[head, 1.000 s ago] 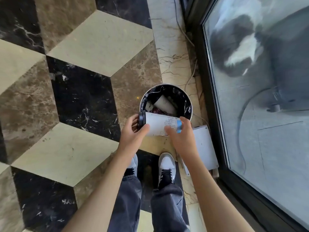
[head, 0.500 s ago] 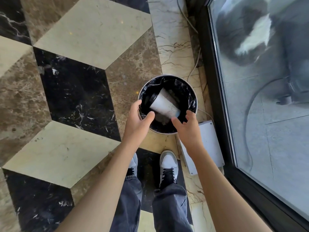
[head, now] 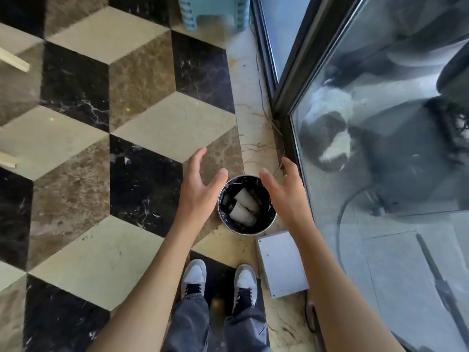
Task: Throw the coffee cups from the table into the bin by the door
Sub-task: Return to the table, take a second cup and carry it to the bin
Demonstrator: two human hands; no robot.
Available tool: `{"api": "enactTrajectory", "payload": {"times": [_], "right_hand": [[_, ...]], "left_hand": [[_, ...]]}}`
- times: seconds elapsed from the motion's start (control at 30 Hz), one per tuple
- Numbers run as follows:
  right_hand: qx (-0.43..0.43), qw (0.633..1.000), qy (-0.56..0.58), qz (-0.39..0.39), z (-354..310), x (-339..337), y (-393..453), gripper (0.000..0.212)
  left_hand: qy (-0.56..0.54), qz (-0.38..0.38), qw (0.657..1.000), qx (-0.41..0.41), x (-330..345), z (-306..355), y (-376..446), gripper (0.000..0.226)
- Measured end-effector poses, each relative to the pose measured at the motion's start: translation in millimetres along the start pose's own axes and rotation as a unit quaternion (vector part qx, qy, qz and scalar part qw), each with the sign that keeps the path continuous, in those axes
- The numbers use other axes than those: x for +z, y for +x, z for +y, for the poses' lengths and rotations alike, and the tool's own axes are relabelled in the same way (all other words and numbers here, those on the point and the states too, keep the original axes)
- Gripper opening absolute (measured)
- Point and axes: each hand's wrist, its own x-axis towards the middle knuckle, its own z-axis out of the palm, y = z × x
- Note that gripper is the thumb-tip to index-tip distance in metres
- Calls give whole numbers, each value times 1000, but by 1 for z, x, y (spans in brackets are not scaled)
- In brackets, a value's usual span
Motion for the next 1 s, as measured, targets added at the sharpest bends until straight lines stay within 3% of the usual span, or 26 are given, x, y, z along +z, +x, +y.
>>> {"api": "enactTrajectory", "payload": {"times": [0.27, 0.47, 0.73, 0.9, 1.0], "right_hand": [[-207, 978, 8, 0, -230, -95, -106, 71], [-357, 931, 15, -76, -360, -116, -194, 71], [-494, 851, 39, -176, -446, -75, -328, 71], [-557, 796, 35, -233, -456, -21, -438, 70], [-567, 763, 49, -307, -446, 13, -522, 70]], "left_hand": [[-60, 114, 978, 163, -105, 221, -108, 76], [-80, 244, 935, 244, -198, 313, -200, 67], [-89, 393, 874, 273, -301, 326, -340, 79], [-94, 481, 833, 258, -357, 288, -447, 67], [-76, 544, 800, 242, -386, 255, -528, 65]]}}
